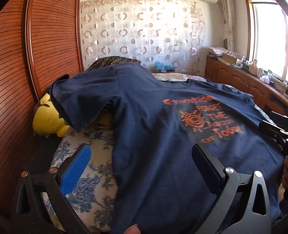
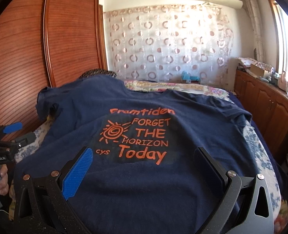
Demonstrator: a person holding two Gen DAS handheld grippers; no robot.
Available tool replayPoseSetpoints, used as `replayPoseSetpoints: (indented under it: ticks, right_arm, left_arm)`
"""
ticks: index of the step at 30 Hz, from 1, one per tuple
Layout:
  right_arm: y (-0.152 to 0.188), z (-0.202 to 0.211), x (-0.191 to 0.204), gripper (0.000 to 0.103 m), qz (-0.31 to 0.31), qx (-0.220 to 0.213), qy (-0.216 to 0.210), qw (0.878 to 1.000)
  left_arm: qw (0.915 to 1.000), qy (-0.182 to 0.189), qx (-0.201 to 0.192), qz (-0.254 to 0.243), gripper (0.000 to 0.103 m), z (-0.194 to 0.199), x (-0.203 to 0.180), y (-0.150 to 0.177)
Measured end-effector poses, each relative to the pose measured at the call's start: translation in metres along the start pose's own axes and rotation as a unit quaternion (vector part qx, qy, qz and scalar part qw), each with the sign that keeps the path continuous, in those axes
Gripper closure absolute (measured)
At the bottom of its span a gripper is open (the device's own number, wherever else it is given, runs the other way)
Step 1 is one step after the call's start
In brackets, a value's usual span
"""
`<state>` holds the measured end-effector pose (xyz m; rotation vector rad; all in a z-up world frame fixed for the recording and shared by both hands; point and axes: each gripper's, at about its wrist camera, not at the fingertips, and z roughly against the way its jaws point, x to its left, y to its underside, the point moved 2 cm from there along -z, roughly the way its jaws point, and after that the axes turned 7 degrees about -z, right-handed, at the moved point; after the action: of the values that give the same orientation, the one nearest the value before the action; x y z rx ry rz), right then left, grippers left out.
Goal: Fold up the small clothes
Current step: 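Grasp the side edge of the navy T-shirt with the left tool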
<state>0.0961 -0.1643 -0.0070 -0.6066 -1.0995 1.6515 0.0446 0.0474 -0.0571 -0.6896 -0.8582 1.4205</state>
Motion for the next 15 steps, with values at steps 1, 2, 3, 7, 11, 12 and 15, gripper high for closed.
replayPoseSetpoints:
  ticks: [1, 2, 3, 7, 11, 12, 15]
  right_arm:
    - [-0.003, -0.004, 0.001, 0.0, 0.003, 0.004, -0.002, 1.0]
    - [-0.005, -0.009, 0.0, 0.0, 0.005, 0.01, -0.004, 1.0]
    - [-0.008, -0.014, -0.001, 0.0, 0.008, 0.015, -0.005, 1.0]
    - [-0.017, -0.029, -0.003, 0.0, 0.012, 0.029, -0.015, 0.999]
    - [-0.024, -0.037, -0.005, 0.0, 0.019, 0.038, -0.022, 0.999]
    - [-0.026, -0.037, -0.005, 0.0, 0.021, 0.039, -0.025, 0.999]
    - [-0.027, -0.036, -0.006, 0.0, 0.024, 0.043, -0.049, 0.998]
  left_arm:
    - [1.0, -0.004, 0.003, 0.001, 0.0, -0.003, 0.006, 0.001]
    - [1.0, -0.007, 0.006, 0.002, 0.0, -0.006, 0.011, 0.001]
    - [0.9999, -0.009, 0.006, 0.002, 0.0, -0.007, 0.015, 0.002]
    - [0.9998, -0.016, 0.008, 0.01, 0.0, -0.013, 0.033, 0.001]
    - [0.9997, -0.013, 0.004, 0.02, 0.0, -0.016, 0.053, -0.002]
    - [0.9997, -0.007, 0.003, 0.024, 0.0, -0.017, 0.058, -0.004]
    - [0.9993, 0.009, 0.006, 0.035, 0.002, -0.022, 0.074, -0.01]
